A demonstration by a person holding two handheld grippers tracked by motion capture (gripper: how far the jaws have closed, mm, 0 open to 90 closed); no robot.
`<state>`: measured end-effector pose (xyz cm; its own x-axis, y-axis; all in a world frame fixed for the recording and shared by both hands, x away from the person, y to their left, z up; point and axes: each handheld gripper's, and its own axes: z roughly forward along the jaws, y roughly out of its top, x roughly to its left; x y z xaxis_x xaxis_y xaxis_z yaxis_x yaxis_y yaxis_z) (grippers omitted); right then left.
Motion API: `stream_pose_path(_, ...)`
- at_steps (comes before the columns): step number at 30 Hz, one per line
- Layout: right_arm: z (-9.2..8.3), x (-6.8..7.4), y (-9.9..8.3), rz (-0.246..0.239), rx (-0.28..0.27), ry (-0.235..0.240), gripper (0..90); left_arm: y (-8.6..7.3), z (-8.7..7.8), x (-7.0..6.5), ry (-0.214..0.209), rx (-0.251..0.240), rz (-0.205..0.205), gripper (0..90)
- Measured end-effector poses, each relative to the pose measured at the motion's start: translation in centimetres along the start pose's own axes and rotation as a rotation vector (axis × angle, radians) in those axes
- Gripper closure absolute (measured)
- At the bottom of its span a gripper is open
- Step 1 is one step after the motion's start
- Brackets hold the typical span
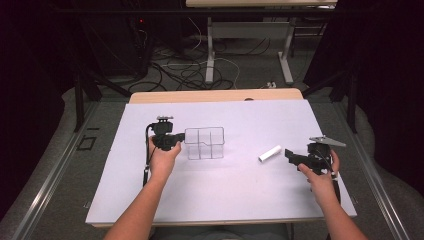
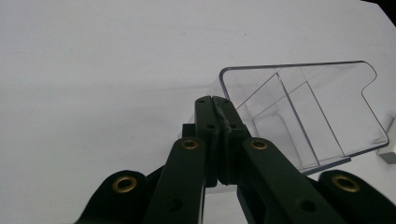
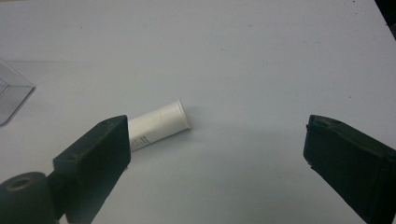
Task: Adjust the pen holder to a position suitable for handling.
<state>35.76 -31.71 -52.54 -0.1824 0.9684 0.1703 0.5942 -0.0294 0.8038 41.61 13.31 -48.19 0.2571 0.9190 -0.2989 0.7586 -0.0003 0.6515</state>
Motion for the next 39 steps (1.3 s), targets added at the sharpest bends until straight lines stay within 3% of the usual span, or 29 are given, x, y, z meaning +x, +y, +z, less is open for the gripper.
stream_pose_path(21,0.1,0.0,0.0,0.000,0.001,0.003,7.3,0.3,1.6,-2.8,-0.049,0.005,0.024,90.0)
stream_pose_path(31,0.1,0.1,0.0,-0.009,0.005,0.006,7.3,0.3,1.8,-2.8,-0.061,0.005,0.043,90.0)
stream_pose_path(39,0.0,0.1,-0.1,0.012,0.009,0.005,8.0,0.3,1.3,-2.5,-0.081,-0.007,0.043,87.2)
